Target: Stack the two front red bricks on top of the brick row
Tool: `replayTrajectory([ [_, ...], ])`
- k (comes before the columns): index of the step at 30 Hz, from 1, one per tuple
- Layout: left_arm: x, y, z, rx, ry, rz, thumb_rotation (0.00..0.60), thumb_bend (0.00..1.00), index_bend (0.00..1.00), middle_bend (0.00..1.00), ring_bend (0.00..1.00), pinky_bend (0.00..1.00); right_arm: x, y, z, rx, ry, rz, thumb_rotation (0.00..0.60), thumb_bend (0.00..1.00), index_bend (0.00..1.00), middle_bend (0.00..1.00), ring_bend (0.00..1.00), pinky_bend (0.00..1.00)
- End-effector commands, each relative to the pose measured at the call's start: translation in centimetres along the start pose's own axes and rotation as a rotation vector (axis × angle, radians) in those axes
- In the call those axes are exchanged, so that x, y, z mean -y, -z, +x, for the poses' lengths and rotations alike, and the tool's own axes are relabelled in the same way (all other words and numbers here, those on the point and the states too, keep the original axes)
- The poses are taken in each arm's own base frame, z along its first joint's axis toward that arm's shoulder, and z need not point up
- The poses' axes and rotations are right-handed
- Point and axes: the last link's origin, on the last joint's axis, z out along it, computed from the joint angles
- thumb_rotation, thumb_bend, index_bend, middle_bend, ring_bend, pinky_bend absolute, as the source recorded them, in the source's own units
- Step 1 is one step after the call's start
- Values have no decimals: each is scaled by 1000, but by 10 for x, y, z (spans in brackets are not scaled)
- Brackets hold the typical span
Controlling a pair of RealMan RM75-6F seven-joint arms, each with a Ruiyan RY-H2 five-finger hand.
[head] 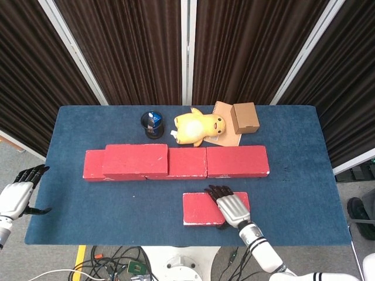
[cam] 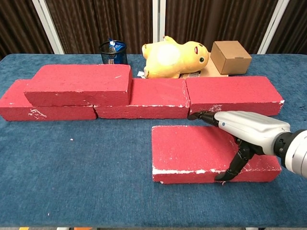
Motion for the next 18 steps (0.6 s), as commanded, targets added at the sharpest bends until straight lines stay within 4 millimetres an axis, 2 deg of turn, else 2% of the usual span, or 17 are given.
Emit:
replayTrajectory([
  [1,0,0,0,0,0,0,600,51,0,0,0,0,0,-2,-2,11,-3,-4,600,0,0,0,0,0],
  [14,-3,2,4,-39,-8,-30,600,51,0,0,0,0,-1,-5,-4,48,1,-11,600,0,0,0,0,0],
  [18,-3,2,4,-38,-6,-30,600,51,0,0,0,0,0,-6,-3,23,-6,-17,600,0,0,47,0,0],
])
